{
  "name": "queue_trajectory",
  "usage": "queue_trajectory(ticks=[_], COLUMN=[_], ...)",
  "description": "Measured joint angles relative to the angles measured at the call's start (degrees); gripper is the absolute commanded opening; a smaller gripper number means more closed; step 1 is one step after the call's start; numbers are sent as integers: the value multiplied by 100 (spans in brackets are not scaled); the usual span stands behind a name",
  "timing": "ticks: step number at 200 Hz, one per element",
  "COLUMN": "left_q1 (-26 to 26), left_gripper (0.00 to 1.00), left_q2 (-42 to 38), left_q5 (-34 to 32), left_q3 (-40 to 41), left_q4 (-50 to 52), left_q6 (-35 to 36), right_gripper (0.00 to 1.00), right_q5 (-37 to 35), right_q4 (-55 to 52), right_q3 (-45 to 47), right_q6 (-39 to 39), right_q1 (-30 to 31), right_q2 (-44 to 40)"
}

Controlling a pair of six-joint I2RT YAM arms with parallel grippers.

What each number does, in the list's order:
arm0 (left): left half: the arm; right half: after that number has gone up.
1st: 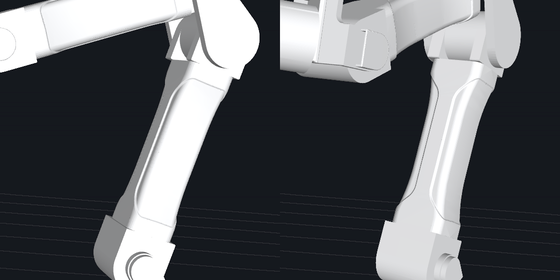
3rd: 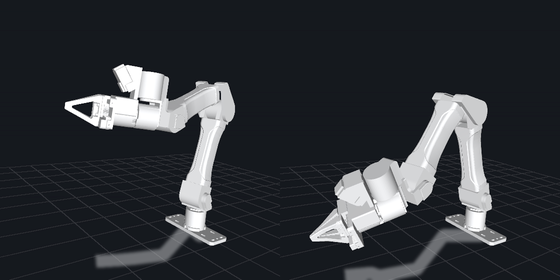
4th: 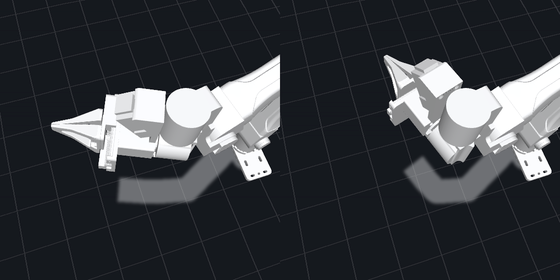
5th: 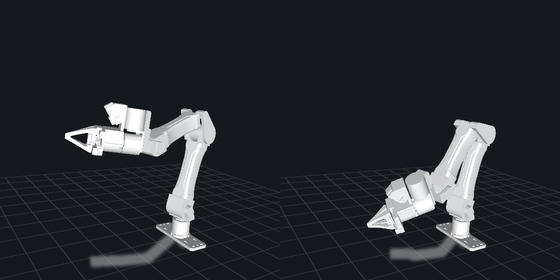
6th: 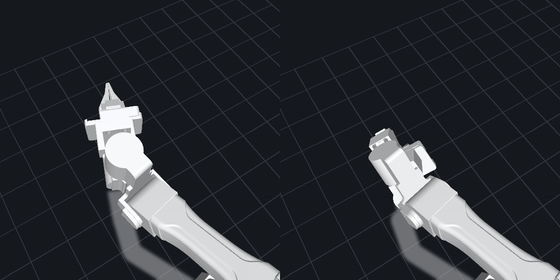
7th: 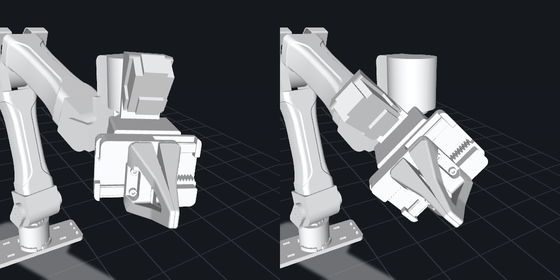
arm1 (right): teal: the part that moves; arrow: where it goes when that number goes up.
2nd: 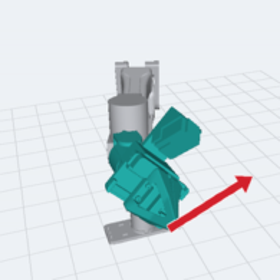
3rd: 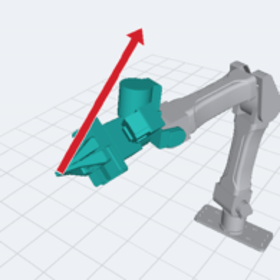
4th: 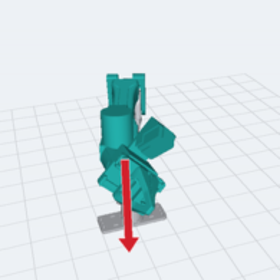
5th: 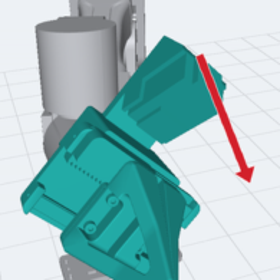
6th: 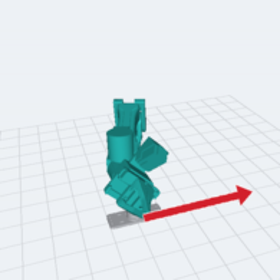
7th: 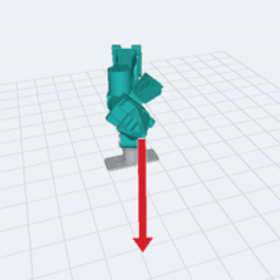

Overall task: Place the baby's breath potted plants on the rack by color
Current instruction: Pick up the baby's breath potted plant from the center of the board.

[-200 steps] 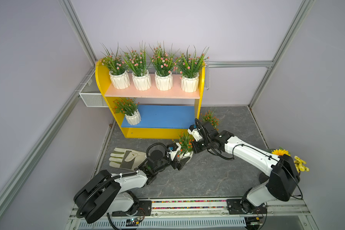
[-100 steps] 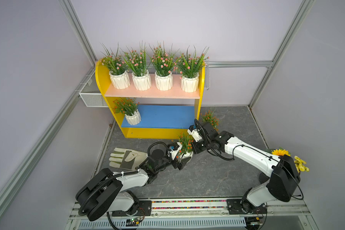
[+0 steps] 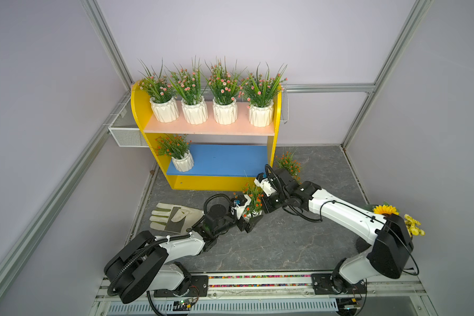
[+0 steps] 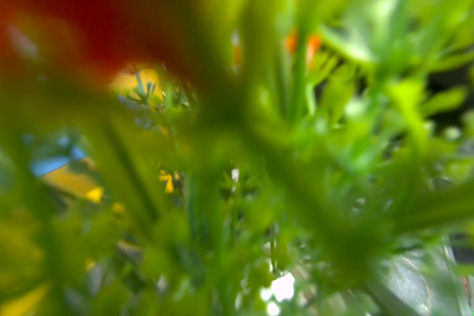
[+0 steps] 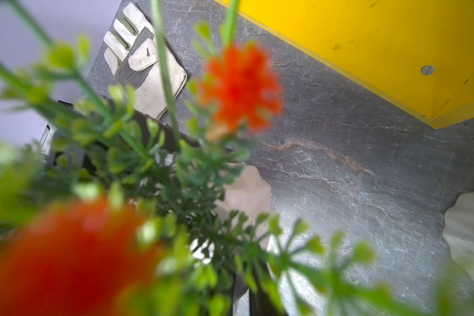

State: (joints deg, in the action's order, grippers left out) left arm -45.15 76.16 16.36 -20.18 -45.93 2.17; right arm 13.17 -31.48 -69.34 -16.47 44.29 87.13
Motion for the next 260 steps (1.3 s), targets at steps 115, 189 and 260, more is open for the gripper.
queue_trajectory(ticks=[115,189,260], left_q1=[-2,0,498], left_gripper=[47,40,38], left_q2=[205,352,352], left_q5=[-481,-1325,-2033], left_q3=[-20,-328,-1019], left_q4=[407,800,1099], left_q6=[-120,-345,-516], right_gripper=[20,23,24], right_q5=[17,-85,-289], right_q4=[422,608,579], right_q3=[129,1032,1683], right_q6=[-94,-229,-332], right_q1=[-166,-750,-999], right_q2=[-267,-1274,-2146])
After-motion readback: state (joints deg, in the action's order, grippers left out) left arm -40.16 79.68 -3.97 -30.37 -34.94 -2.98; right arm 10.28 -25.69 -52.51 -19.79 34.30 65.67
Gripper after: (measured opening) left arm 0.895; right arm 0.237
